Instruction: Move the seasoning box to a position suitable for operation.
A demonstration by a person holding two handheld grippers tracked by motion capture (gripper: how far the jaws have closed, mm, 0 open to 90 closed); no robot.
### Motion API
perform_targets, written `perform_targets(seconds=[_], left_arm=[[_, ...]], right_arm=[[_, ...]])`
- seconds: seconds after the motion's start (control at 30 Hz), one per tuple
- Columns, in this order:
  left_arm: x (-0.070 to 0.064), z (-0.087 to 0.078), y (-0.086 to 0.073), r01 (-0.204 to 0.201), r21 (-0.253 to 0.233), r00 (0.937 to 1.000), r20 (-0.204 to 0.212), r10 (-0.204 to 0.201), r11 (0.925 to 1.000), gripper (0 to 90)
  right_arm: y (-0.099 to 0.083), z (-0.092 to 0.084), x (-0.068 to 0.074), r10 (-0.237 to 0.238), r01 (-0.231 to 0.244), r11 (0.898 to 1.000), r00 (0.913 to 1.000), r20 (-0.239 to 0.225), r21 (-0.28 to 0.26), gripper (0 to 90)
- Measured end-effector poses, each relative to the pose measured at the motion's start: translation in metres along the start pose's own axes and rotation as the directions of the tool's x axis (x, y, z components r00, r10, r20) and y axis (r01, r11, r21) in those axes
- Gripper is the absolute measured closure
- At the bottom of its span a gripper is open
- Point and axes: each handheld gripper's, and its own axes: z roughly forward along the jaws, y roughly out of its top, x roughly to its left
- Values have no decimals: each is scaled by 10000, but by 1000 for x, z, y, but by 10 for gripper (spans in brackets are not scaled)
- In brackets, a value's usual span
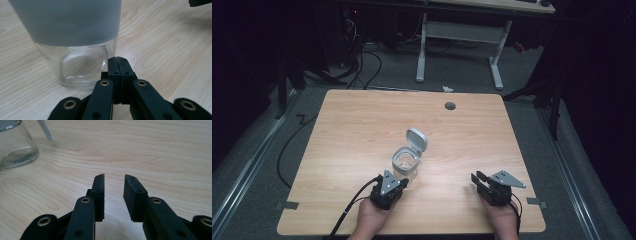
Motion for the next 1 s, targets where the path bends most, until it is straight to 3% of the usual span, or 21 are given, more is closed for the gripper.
perform_targets(seconds=[0.4,0.6,0.7,0.83,1.0], left_arm=[[-5,27,4,-20,136,10000,28,20,9999,900],[-3,17,8,-101,46,9999,100,100,9999,900],[12,1,13,-116,-97,9997,-207,114,9999,900],[35,-9,21,147,-388,9964,-828,-179,9991,900],[54,0,30,369,-668,9897,-1355,-458,9971,900]], right_arm=[[-1,-3,-3,49,-49,10000,10000,25,-74,706],[-2,-5,-6,190,-189,9998,9998,35,-96,705],[-2,-5,-7,165,-164,9998,9999,15,-96,709],[-2,-4,-6,299,-299,9995,9995,45,-62,760],[0,0,-3,361,-362,9993,9993,63,59,828]])
